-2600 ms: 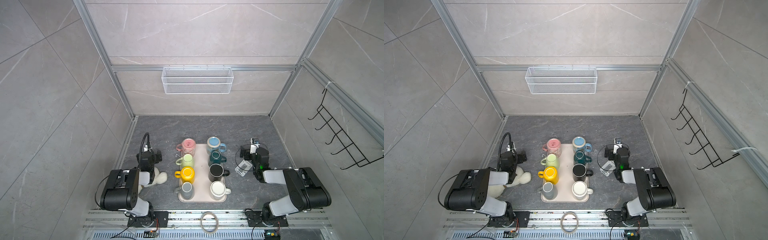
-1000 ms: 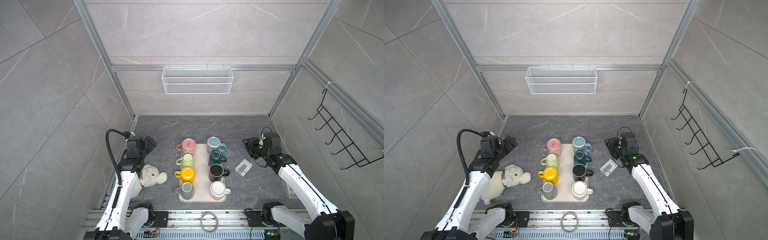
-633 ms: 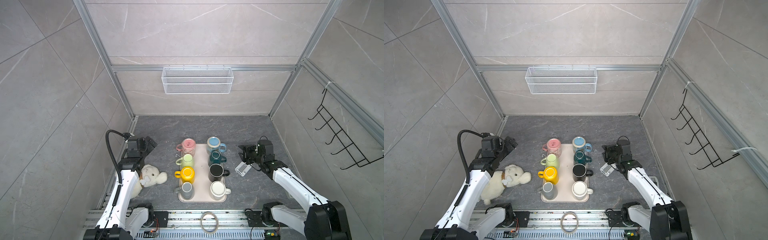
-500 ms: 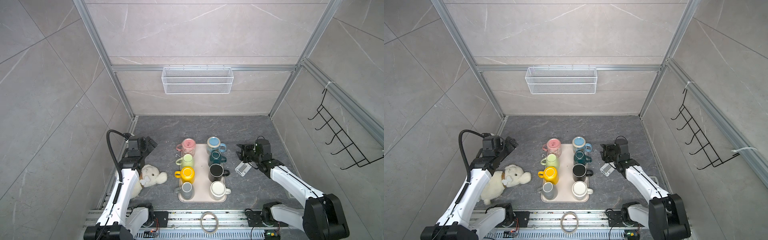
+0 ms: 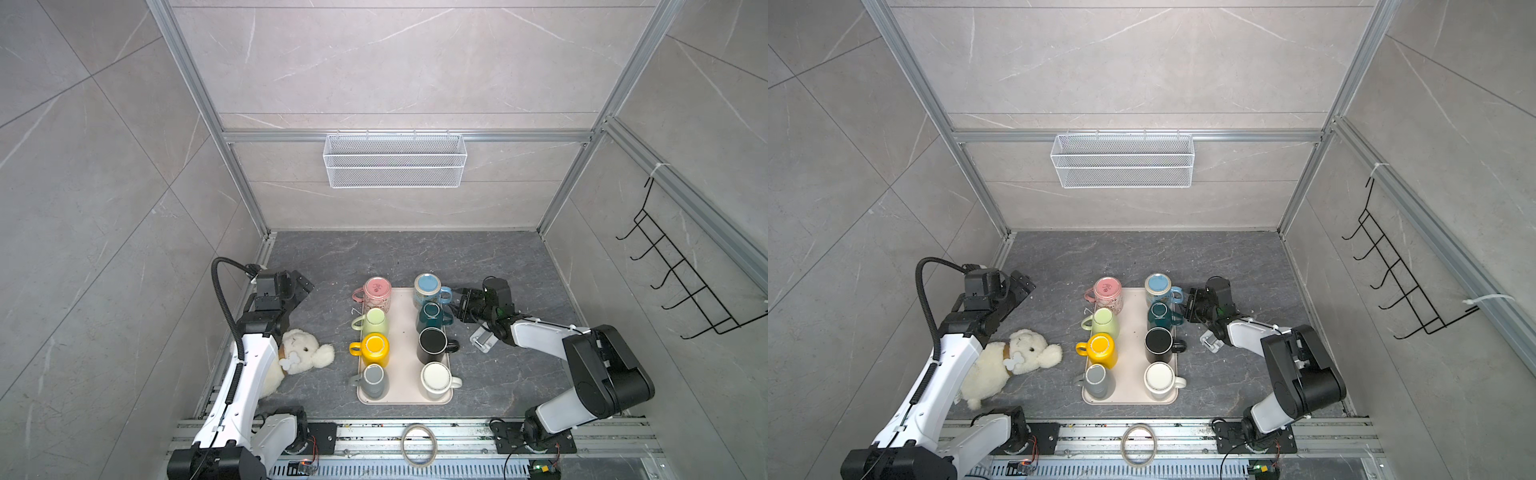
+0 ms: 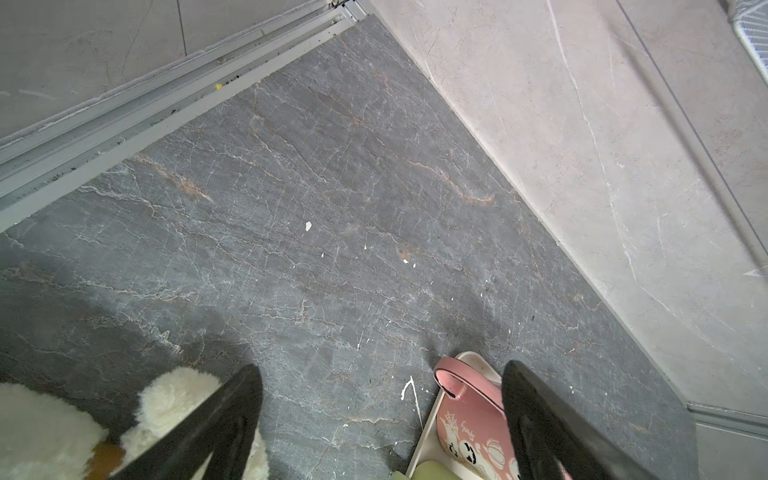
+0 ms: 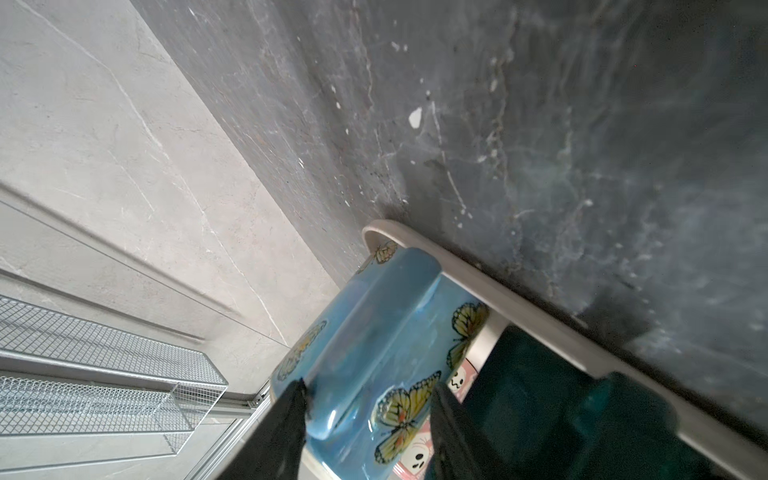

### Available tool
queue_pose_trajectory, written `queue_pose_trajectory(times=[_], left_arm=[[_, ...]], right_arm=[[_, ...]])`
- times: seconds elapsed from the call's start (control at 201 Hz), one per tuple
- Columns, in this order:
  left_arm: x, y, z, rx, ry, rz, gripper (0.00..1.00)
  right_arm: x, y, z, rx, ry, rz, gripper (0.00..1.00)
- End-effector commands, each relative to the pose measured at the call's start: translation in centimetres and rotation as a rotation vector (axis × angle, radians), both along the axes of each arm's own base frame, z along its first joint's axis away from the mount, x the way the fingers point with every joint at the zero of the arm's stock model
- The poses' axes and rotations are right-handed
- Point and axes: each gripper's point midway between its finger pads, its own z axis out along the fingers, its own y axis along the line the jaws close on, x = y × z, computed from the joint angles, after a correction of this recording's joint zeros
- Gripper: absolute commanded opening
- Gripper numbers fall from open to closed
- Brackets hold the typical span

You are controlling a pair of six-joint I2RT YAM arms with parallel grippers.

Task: Turn the mug right side up
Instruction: 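Close the right gripper on the blue butterfly mug's handle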

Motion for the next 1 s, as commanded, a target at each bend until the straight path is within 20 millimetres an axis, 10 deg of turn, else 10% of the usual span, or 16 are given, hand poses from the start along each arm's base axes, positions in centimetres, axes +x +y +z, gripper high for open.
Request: queue_pose_trajectory(times=[0.0, 0.996], left_arm=[[0.5, 0.5, 1.7, 0.013, -0.038, 0.024, 0.92], [0.8, 0.7, 1.3, 0.033, -0.013, 0.027, 0.92]], right_arm=[[1.6, 0.7, 1.8, 0.05, -0.052, -0.026, 0.51], [4.8, 1.7, 0.2, 0.101, -0.07, -0.09, 0.27]])
